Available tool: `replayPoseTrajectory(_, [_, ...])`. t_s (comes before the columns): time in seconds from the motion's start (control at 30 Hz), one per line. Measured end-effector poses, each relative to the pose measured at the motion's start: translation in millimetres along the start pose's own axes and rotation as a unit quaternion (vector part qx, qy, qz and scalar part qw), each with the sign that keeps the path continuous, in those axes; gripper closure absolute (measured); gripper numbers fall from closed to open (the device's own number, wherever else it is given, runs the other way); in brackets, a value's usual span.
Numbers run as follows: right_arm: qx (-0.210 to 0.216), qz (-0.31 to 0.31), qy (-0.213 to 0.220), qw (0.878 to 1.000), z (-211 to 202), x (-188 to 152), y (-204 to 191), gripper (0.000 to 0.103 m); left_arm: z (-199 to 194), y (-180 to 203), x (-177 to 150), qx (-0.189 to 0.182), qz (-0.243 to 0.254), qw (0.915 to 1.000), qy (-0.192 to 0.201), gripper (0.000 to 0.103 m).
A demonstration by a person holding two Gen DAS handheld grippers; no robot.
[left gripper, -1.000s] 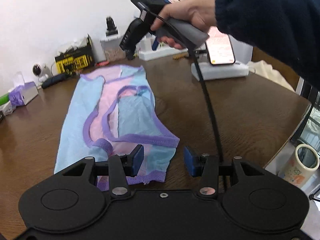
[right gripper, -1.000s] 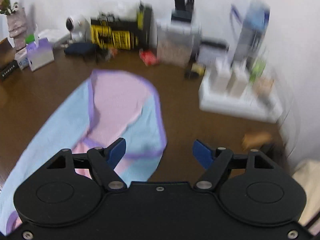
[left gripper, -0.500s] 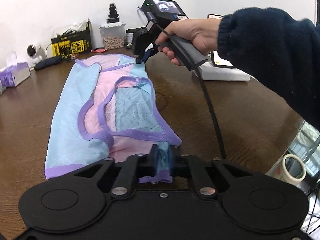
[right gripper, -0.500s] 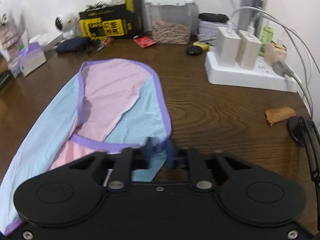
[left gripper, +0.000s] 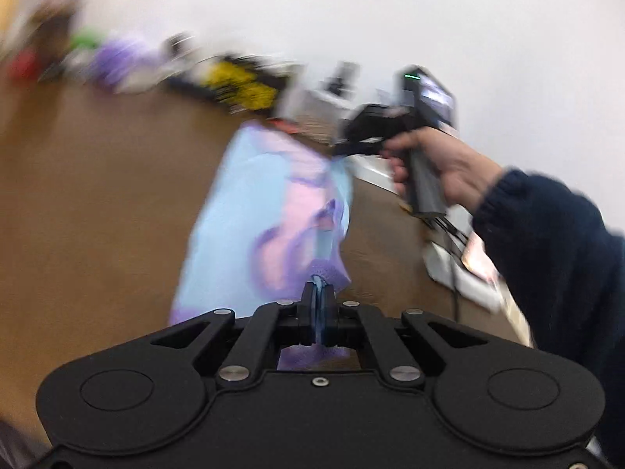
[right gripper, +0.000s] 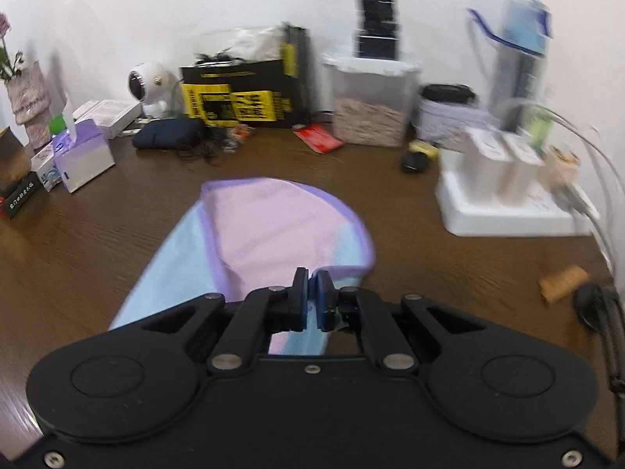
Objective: Fold clothes
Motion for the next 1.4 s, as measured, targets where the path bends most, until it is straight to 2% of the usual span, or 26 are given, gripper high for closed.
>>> replayPoseTrajectory(0.07, [0.001, -0.015, -0.01, 1.0, 15, 3, -22, 0.097, -8, -17, -9, 0.01, -0.054, 0.9983, 0.016, 0.102])
replayPoseTrajectory(0.13, [-0.003, -0.037, -0.027, 0.999, 33, 0, -44, 0.097, -13, -22, -16, 0.007, -0.071, 0.9971, 0.025, 0.101])
replayPoseTrajectory(0.23, [0.006, -0.078, -0.055, 0.995, 50, -9, -68, 0.097, -13, -19, -22, 0.016, -0.058, 0.9978, 0.028, 0.101])
replayPoseTrajectory(0.3, [0.013, -0.091, -0.059, 0.994, 52, -11, -76, 0.096, -11, -18, -23, 0.019, -0.053, 0.998, 0.028, 0.1])
replayPoseTrajectory(0.5, [0.034, -0.102, -0.045, 0.993, 36, -1, -82, 0.096, -7, -19, -27, 0.022, -0.055, 0.998, 0.022, 0.1])
replayPoseTrajectory(0.63, [0.021, -0.125, -0.054, 0.99, 42, -7, -86, 0.096, -7, -18, -29, 0.023, -0.059, 0.9976, 0.03, 0.1])
replayPoseTrajectory(0.67, [0.024, -0.122, -0.063, 0.99, 46, -8, -85, 0.095, -7, -17, -29, 0.023, -0.057, 0.9977, 0.03, 0.1])
replayPoseTrajectory(0.73, [0.026, -0.118, -0.068, 0.99, 44, -6, -80, 0.086, -6, -16, -29, 0.023, -0.06, 0.9976, 0.027, 0.1])
replayPoseTrajectory(0.8, [0.03, -0.108, -0.044, 0.993, 30, 3, -70, 0.077, -14, -17, -32, 0.026, -0.063, 0.9972, 0.033, 0.1])
replayPoseTrajectory(0.9, [0.028, -0.089, -0.001, 0.996, -2, 21, -49, 0.069, -19, -18, -30, 0.025, -0.049, 0.9976, 0.042, 0.096])
replayPoseTrajectory(1.0, [0.011, -0.082, 0.028, 0.996, -33, 33, -30, 0.067, -28, -14, -26, 0.005, -0.026, 0.9983, 0.053, 0.089])
replayPoseTrajectory(1.1, [0.0, -0.095, 0.017, 0.995, -40, 23, -16, 0.067, -30, -1, -15, -0.007, 0.014, 0.9973, 0.072, 0.064])
replayPoseTrajectory(1.17, [-0.009, -0.098, 0.001, 0.995, -31, 12, -9, 0.067, -26, 11, -4, -0.01, 0.047, 0.9954, 0.082, 0.055])
replayPoseTrajectory(1.2, [-0.014, -0.097, -0.006, 0.995, -24, 8, -7, 0.067, -18, 19, -1, -0.006, 0.081, 0.9941, 0.071, 0.049])
replayPoseTrajectory(1.37, [-0.023, -0.073, -0.025, 0.997, 18, 8, -2, 0.067, 14, 26, -5, 0.011, 0.169, 0.9853, 0.024, 0.049])
replayPoseTrajectory(1.4, [-0.028, -0.068, -0.027, 0.997, 28, 11, -1, 0.067, 16, 25, -6, 0.012, 0.172, 0.9848, 0.02, 0.057])
Point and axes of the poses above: each gripper's, at about its wrist camera, not at the fingertips, and z roughly the way its jaws point, y to its right, x to its top, the point moved 5 cm from there along z, roughly the way its jaws point, and after that the axes turned 1 degree about x, right-handed, at the moved point
